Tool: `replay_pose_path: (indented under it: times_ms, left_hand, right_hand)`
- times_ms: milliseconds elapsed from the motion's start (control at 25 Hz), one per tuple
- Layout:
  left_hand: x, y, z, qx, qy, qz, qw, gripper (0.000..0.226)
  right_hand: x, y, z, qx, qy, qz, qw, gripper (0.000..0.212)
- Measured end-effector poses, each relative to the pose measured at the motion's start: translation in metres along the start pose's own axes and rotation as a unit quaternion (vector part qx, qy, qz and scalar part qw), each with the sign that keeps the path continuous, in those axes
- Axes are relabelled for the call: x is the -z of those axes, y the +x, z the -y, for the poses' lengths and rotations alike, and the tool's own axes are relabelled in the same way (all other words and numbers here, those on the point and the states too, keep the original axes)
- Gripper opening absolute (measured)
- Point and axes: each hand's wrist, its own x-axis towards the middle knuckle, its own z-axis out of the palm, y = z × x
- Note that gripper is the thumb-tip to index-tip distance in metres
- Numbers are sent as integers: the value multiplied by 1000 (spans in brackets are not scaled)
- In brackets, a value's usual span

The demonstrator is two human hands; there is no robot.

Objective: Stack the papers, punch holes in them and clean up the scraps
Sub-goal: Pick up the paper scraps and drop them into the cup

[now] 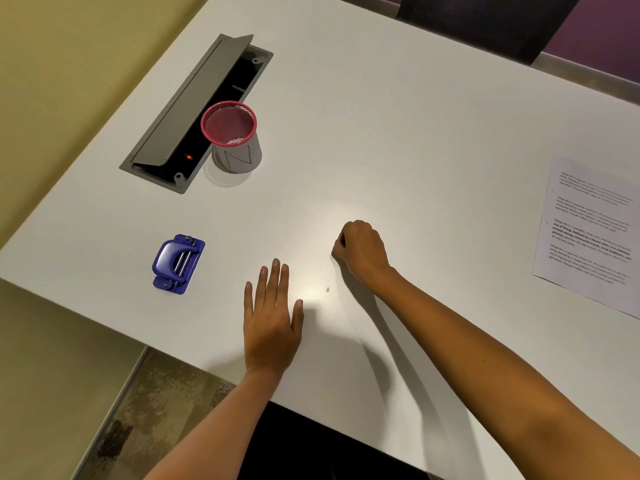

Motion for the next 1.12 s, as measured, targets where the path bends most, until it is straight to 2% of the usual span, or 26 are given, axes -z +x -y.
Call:
replay_pose_path:
  times_ms: [160, 240, 400, 520, 920, 1120]
  left_hand:
    - [-1, 0, 0, 0, 1, -3, 1000, 59]
    - [-1, 0, 0, 1, -4, -4, 1000, 59]
    - [0, 0, 0, 2, -1, -3, 1000, 59]
    - [1, 0, 0, 3, 4, 0, 1000, 59]
    - [4, 0, -2, 5, 8, 1, 1000, 59]
    - [5, 1, -2, 8, 7, 3, 1000, 58]
  right_hand:
    - [5, -1, -17, -29, 174, -32, 984, 11]
    - [8, -4, -26, -24, 211, -62, 975, 6]
    - [7, -4, -30, 54, 198, -60, 977, 10]
    - [3, -4, -29, 92, 149, -54, 983, 11]
    - [6, 2, -18, 99, 21, -33, 994, 11]
    - [9, 4, -20, 88, 28, 6, 996, 13]
